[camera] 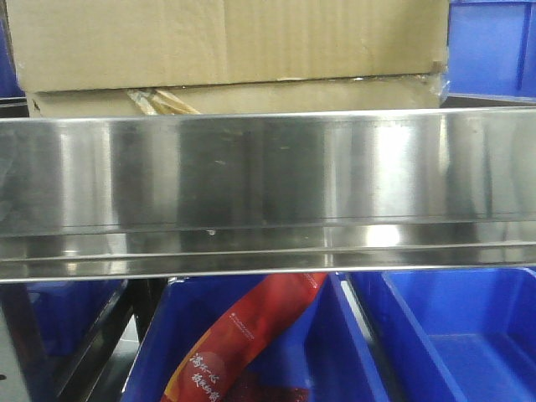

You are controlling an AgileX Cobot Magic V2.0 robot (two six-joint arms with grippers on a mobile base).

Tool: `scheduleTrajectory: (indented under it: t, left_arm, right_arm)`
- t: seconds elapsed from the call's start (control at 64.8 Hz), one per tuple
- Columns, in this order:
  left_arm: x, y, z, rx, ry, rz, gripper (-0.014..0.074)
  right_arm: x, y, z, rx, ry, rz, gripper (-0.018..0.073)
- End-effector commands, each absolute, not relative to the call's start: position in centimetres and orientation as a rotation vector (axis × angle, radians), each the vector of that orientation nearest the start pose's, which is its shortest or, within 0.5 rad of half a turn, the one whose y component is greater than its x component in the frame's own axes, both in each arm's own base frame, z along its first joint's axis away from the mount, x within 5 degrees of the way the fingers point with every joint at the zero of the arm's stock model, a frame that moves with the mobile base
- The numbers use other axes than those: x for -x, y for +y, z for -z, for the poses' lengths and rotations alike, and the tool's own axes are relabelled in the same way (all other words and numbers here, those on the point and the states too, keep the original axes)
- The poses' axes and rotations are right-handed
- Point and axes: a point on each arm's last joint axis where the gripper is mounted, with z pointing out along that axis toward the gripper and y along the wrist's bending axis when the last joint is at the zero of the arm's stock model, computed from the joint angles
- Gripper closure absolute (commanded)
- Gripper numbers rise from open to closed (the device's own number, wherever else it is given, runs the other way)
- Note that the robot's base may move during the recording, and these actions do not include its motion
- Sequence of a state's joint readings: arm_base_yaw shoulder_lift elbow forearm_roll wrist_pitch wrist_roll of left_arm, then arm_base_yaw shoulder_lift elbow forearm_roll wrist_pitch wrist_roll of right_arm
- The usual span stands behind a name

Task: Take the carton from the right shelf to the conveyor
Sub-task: 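Clamp the carton's side walls with both grippers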

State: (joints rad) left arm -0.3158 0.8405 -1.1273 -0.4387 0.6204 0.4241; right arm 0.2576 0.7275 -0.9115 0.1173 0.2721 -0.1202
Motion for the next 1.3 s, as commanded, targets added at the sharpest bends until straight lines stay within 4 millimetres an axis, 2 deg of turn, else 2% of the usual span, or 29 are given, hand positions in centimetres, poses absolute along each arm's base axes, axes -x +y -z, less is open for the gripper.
scheduleTrajectory:
  t: [0.0,0.247,0.417,0.602,0.803,1.003,1.281]
  left_arm:
    - [-15.8,-8.5,-46.6,-0.552,1.698,0.447,0.0069]
    - [-21.8,-11.0,-50.0,-0.525,1.693,0.458,0.0069]
    - [-24.6,-10.9,-51.4,-0.403,1.738,0.371,0.0069]
    - [-26.9,-10.0,-51.0,-0.219,1.940,0.236,0.0069]
    - [-28.8,-8.8,-50.6,-0.032,2.099,0.037,0.0069]
    - [-30.3,-8.9,-50.0,0.026,2.153,-0.021,0.0069]
    - [-33.5,-8.0,-47.5,0.094,2.246,-0.005,0.0069]
  right_arm:
    - [-15.3,5.3,-44.2,0.288,1.595,-0.261,0.0000]
    - [-20.1,8.9,-47.7,0.412,1.752,-0.321,0.0000]
    - [-22.7,10.2,-50.2,0.431,1.886,-0.345,0.0000]
    - [-24.9,11.2,-52.3,0.417,1.970,-0.373,0.0000]
    - [-28.2,12.6,-51.5,0.403,2.119,-0.378,0.0000]
    - [-31.8,13.0,-49.0,0.327,2.239,-0.254,0.0000]
    - [-34.4,14.1,-46.3,0.335,2.305,-0.247,0.0000]
